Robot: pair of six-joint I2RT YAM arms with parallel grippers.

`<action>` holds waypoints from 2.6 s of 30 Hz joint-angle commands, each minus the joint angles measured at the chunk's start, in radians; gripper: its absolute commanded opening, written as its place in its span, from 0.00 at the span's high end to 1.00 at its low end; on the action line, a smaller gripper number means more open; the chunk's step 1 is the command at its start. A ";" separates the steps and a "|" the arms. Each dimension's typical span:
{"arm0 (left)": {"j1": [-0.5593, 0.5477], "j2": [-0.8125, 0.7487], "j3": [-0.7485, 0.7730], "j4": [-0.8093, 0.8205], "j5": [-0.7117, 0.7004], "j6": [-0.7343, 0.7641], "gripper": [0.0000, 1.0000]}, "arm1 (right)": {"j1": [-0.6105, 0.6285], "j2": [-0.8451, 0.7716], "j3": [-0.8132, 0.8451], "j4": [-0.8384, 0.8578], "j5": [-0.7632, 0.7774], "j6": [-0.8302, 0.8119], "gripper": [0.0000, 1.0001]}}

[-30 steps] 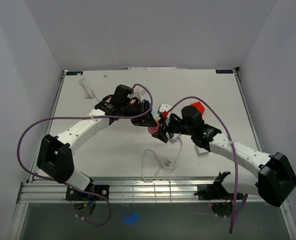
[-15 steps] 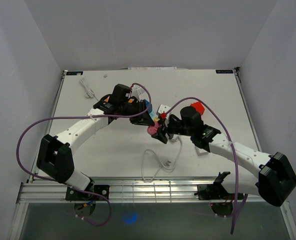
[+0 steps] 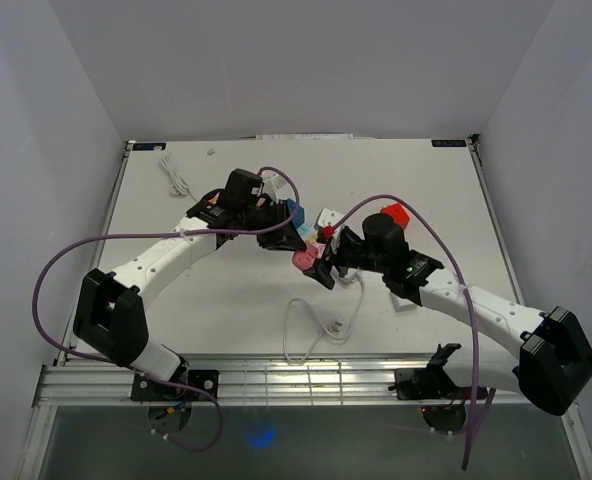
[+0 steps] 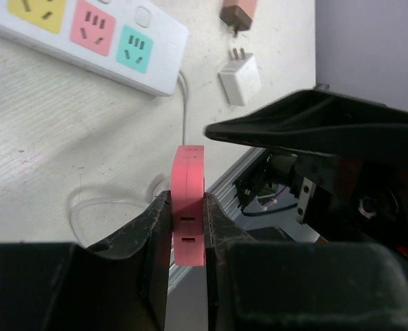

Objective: Insert the plug

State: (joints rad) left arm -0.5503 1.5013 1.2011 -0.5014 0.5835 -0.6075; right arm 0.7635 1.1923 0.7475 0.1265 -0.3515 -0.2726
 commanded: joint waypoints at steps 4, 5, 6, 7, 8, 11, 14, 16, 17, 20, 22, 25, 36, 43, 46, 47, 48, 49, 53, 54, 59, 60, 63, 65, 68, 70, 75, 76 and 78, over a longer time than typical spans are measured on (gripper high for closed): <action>0.009 -0.038 0.078 -0.129 -0.269 -0.176 1.00 | 0.007 -0.079 -0.043 0.102 0.051 0.019 0.07; 0.009 -0.026 0.090 -0.164 -0.281 -0.196 1.00 | 0.007 -0.082 -0.046 0.104 0.063 0.021 0.04; 0.009 -0.021 0.103 -0.178 -0.292 -0.210 1.00 | 0.008 -0.082 -0.046 0.104 0.071 0.024 0.02; 0.007 -0.016 0.113 -0.190 -0.313 -0.222 1.00 | 0.010 -0.082 -0.045 0.104 0.078 0.033 0.00; 0.007 -0.013 0.129 -0.215 -0.335 -0.254 1.00 | 0.017 -0.080 -0.045 0.107 0.082 0.035 0.06; 0.006 -0.032 0.124 -0.233 -0.441 -0.349 1.00 | 0.052 -0.079 -0.057 0.145 0.115 0.050 0.10; 0.006 -0.076 0.106 -0.235 -0.517 -0.423 1.00 | 0.089 -0.059 -0.057 0.171 0.189 0.055 0.17; 0.006 -0.085 0.104 -0.244 -0.540 -0.469 1.00 | 0.123 -0.033 -0.051 0.189 0.253 0.053 0.25; 0.006 -0.082 0.109 -0.271 -0.566 -0.485 1.00 | 0.134 -0.022 -0.043 0.197 0.276 0.055 0.35; 0.006 -0.067 0.132 -0.327 -0.637 -0.558 1.00 | 0.145 0.010 -0.039 0.242 0.295 0.053 0.41; 0.006 -0.070 0.123 -0.327 -0.653 -0.592 1.00 | 0.152 0.030 -0.040 0.283 0.313 0.041 0.42; 0.006 -0.084 0.123 -0.327 -0.656 -0.626 1.00 | 0.161 0.064 -0.030 0.323 0.347 0.020 0.42; 0.006 -0.039 0.140 -0.330 -0.608 -0.618 1.00 | 0.195 0.214 0.070 0.371 0.365 -0.028 0.31; 0.006 -0.036 0.137 -0.330 -0.602 -0.621 1.00 | 0.201 0.274 0.104 0.404 0.402 -0.063 0.35; 0.006 -0.032 0.135 -0.330 -0.591 -0.621 1.00 | 0.204 0.299 0.121 0.406 0.398 -0.073 0.39; 0.006 -0.032 0.134 -0.330 -0.585 -0.621 1.00 | 0.203 0.309 0.127 0.407 0.398 -0.074 0.39; 0.006 -0.032 0.133 -0.330 -0.585 -0.620 1.00 | 0.203 0.323 0.133 0.410 0.404 -0.077 0.41; 0.006 -0.032 0.132 -0.330 -0.585 -0.620 1.00 | 0.203 0.323 0.133 0.410 0.404 -0.079 0.41; 0.006 -0.033 0.127 -0.330 -0.585 -0.620 1.00 | 0.204 0.339 0.135 0.427 0.413 -0.080 0.57; 0.006 -0.035 0.127 -0.330 -0.585 -0.620 1.00 | 0.203 0.340 0.138 0.424 0.414 -0.080 0.63; 0.009 -0.032 0.127 -0.328 -0.588 -0.614 0.94 | 0.203 0.317 0.115 0.435 0.428 -0.066 0.92; 0.013 -0.030 0.132 -0.328 -0.585 -0.603 0.78 | 0.203 0.311 0.102 0.452 0.431 -0.060 0.92; 0.026 -0.024 0.147 -0.327 -0.585 -0.571 0.54 | 0.201 0.287 0.061 0.473 0.442 -0.045 0.92; 0.032 -0.023 0.155 -0.324 -0.553 -0.557 0.40 | 0.201 0.265 0.027 0.482 0.451 -0.036 0.92; 0.039 -0.023 0.161 -0.322 -0.547 -0.542 0.19 | 0.198 0.237 -0.011 0.499 0.470 -0.025 0.92; 0.044 -0.023 0.175 -0.313 -0.545 -0.523 0.02 | 0.189 0.218 -0.028 0.509 0.474 -0.010 0.92; 0.049 -0.024 0.213 -0.282 -0.534 -0.448 0.02 | 0.122 0.181 -0.066 0.513 0.436 0.061 0.92; 0.049 -0.024 0.222 -0.275 -0.534 -0.422 0.02 | 0.090 0.173 -0.069 0.518 0.416 0.102 0.92; 0.049 -0.024 0.226 -0.252 -0.516 -0.367 0.02 | 0.062 0.174 -0.073 0.538 0.379 0.144 0.92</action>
State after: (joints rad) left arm -0.5049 1.4853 1.3830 -0.8024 0.0391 -1.0760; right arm 0.8700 1.3972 0.6804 0.5686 0.0715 -0.2211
